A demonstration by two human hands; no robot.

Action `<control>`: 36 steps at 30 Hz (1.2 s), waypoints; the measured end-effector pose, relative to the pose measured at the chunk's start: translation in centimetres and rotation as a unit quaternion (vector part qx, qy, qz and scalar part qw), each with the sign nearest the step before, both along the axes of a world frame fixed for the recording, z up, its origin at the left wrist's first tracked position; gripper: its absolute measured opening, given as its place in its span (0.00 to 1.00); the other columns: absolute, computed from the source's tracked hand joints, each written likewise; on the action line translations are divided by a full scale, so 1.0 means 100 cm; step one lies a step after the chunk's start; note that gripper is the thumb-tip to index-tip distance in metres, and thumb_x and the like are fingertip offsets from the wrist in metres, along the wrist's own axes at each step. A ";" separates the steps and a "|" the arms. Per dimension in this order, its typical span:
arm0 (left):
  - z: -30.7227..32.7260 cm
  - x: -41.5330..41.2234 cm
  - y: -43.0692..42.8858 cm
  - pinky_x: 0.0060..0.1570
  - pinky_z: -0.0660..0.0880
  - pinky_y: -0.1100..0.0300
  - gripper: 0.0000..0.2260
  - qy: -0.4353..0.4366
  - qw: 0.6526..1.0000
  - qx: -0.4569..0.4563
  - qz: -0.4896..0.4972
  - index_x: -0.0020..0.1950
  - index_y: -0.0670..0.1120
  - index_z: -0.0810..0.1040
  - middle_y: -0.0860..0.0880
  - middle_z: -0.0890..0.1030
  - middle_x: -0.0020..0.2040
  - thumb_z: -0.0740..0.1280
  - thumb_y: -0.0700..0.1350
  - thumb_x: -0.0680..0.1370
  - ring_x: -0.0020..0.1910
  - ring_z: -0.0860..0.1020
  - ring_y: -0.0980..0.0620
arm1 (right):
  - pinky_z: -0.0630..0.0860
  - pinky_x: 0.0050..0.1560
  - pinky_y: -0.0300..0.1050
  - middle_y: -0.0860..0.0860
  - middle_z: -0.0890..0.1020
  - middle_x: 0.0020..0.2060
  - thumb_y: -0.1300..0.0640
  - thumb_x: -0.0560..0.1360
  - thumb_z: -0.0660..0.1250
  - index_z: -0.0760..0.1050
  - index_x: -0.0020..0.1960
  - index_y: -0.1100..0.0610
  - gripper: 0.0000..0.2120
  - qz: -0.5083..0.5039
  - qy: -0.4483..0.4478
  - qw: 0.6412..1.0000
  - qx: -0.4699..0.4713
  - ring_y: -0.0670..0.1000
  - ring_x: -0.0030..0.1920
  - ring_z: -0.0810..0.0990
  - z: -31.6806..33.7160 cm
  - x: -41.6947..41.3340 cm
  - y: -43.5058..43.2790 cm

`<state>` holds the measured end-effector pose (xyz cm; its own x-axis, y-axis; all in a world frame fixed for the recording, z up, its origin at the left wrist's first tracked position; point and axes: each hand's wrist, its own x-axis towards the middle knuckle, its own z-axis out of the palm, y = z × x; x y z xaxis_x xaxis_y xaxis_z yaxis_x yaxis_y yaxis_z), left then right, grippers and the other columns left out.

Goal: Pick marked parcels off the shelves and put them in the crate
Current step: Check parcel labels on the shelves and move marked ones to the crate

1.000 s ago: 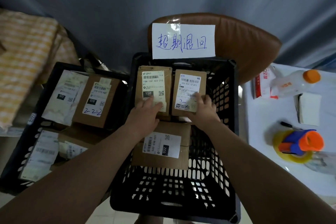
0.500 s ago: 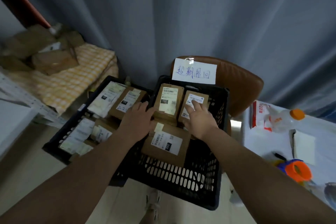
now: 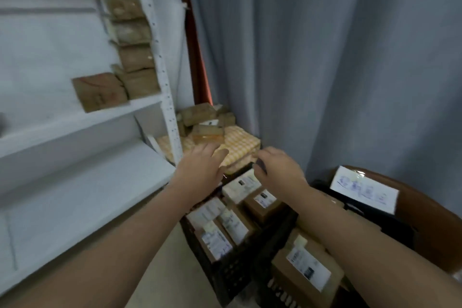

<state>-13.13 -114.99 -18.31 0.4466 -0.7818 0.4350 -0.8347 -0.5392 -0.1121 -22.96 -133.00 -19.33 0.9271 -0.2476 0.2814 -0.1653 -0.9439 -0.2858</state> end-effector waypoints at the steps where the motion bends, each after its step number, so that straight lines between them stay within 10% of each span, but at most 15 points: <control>1: 0.009 0.009 0.020 0.47 0.77 0.49 0.16 -0.004 1.000 -0.010 0.014 0.57 0.45 0.80 0.43 0.81 0.53 0.73 0.45 0.70 0.50 0.80 0.42 | 0.73 0.55 0.49 0.50 0.75 0.62 0.52 0.80 0.58 0.72 0.66 0.53 0.16 0.018 -0.020 1.000 0.004 0.52 0.60 0.73 0.009 0.016 0.015; 17: 0.044 0.188 0.262 0.68 0.62 0.51 0.21 0.033 0.972 -0.052 0.228 0.72 0.48 0.67 0.46 0.66 0.73 0.62 0.50 0.79 0.71 0.64 0.45 | 0.71 0.58 0.43 0.47 0.76 0.61 0.53 0.78 0.61 0.73 0.65 0.52 0.15 0.170 -0.130 0.976 0.045 0.48 0.61 0.73 0.053 0.264 0.232; 29: 0.027 0.368 0.232 0.72 0.56 0.51 0.35 0.024 0.965 0.022 0.258 0.77 0.47 0.54 0.43 0.54 0.77 0.66 0.55 0.76 0.74 0.55 0.43 | 0.63 0.65 0.42 0.52 0.68 0.68 0.56 0.76 0.64 0.66 0.71 0.55 0.24 0.109 -0.021 0.972 0.209 0.51 0.69 0.66 0.025 0.425 0.213; 36: 0.019 0.463 0.205 0.74 0.48 0.47 0.43 0.032 0.950 0.077 0.300 0.78 0.46 0.45 0.45 0.49 0.78 0.66 0.61 0.74 0.77 0.48 0.44 | 0.74 0.61 0.55 0.50 0.77 0.58 0.44 0.68 0.66 0.70 0.65 0.49 0.26 0.121 0.011 0.941 0.317 0.52 0.59 0.76 0.010 0.512 0.198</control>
